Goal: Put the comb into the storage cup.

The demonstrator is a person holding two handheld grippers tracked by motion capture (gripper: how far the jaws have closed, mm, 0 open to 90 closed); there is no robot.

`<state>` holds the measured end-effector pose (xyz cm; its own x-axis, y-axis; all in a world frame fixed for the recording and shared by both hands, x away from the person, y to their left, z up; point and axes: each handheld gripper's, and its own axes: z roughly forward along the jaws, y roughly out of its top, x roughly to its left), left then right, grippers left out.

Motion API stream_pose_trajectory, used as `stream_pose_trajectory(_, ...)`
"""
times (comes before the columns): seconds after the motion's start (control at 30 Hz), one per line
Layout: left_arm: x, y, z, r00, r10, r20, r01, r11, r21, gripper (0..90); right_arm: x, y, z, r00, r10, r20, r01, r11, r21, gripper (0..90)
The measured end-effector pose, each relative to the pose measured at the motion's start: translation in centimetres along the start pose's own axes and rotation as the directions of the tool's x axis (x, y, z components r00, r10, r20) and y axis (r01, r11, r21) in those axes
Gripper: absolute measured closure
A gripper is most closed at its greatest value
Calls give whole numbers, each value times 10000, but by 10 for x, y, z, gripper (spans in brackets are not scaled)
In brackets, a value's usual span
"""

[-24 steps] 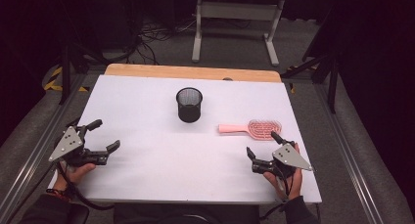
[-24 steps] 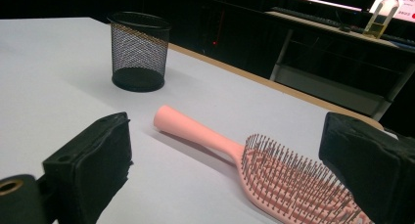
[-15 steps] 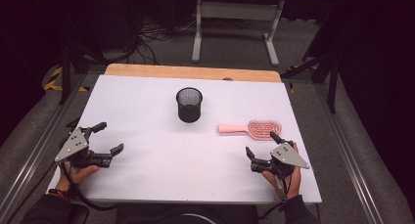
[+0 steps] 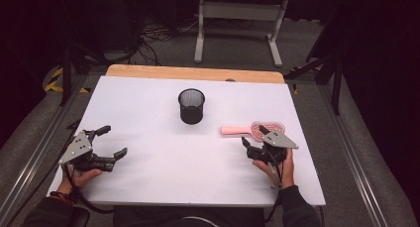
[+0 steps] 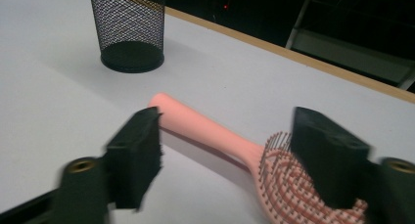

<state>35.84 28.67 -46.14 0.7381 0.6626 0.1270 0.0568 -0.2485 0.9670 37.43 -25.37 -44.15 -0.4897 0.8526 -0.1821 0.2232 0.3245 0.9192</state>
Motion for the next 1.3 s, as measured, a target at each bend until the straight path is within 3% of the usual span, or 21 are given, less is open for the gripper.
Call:
stream_pose_trajectory(0.07, 0, 0, 0, 10000, 42, -27, -42, 10000, 36, 64, 0, 4, 8, 10000, 29, 49, -30, 9998, 202, 416)
stream_pose_trajectory(0.1, 0, 0, 0, 10000, 42, -27, -42, 10000, 36, 63, 0, 4, 8, 10000, 29, 49, -30, 9998, 202, 416)
stream_pose_trajectory(0.17, -1, 0, 0, 9999, 112, -22, -112, 9999, 38, 64, 0, 8, 14, 9998, 133, -167, -131, 9999, 101, 575)
stream_pose_trajectory(0.3, -2, 0, 0, 9998, 180, -14, -180, 9998, 26, 64, -1, 16, 25, 9994, 191, -287, -186, 9997, 157, 790)
stream_pose_trajectory(0.4, -1, 0, 1, 9999, 150, -35, -150, 9999, 39, 63, -2, 20, 35, 9990, 164, -421, -153, 9995, 265, 898)
stream_pose_trajectory(0.5, 0, -1, 0, 9999, 158, -43, -158, 9999, 61, 57, -2, 24, 43, 9978, 133, -648, -111, 9993, 347, 900)
stream_pose_trajectory(0.93, -1, -1, -1, 9997, 253, 51, -253, 9997, 24, 57, 5, 36, 71, 9964, 226, -813, -182, 9983, 545, 900)
stream_pose_trajectory(1.13, -2, -1, 1, 9996, 197, 212, -198, 9998, 52, 51, 9, 36, 82, 9966, 286, -769, -220, 9962, 848, 900)
stream_pose_trajectory(1.3, -2, -1, 1, 9994, 191, 272, -195, 9997, 118, 48, 13, 34, 95, 9970, 312, -704, -210, 9897, 1418, 900)
